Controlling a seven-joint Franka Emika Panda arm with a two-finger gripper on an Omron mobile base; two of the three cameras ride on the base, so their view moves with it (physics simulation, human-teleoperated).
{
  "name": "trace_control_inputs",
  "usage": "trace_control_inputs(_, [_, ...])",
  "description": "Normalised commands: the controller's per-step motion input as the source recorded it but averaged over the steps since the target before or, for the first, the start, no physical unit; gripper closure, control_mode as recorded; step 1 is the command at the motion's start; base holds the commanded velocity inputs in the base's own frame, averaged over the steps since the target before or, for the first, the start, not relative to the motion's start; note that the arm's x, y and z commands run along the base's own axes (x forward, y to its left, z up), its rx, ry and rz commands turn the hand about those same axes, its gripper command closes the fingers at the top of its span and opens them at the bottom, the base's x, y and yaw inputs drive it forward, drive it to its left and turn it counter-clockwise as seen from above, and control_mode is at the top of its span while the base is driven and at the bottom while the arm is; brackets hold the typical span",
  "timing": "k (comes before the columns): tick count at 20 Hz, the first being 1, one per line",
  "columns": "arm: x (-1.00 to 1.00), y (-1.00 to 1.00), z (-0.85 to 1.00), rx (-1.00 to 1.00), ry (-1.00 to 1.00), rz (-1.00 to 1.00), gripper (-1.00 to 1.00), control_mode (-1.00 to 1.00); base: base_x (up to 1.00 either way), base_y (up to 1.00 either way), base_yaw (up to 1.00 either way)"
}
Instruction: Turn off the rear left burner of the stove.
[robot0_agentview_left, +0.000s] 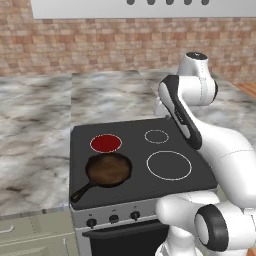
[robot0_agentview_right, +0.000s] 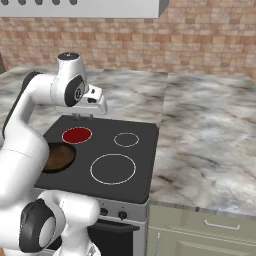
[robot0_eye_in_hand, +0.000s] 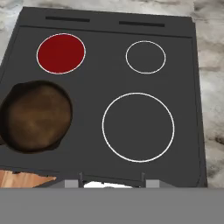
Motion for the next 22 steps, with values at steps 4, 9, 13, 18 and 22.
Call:
trace_control_inputs(4, [-0.12, 0.00, -0.02, 0.00, 0.00, 0.00, -1.00, -1.00, 0.00, 0.00, 0.00])
trace_control_inputs(9, [-0.45, 0.02, -0.05, -0.02, -0.02, 0.04, -1.00, -1.00, 0.00, 0.00, 0.00])
trace_control_inputs(13, [-0.14, 0.18, 0.00, -0.01, -0.01, 0.01, -1.00, -1.00, 0.00, 0.00, 0.00])
trace_control_inputs(18, [0.00, 0.24, 0.00, -0.01, 0.00, 0.00, -1.00, -1.00, 0.00, 0.00, 0.00])
trace_control_inputs(22, [-0.15, 0.52, -0.04, 0.00, -0.01, 0.00, -1.00, -1.00, 0.00, 0.00, 0.00])
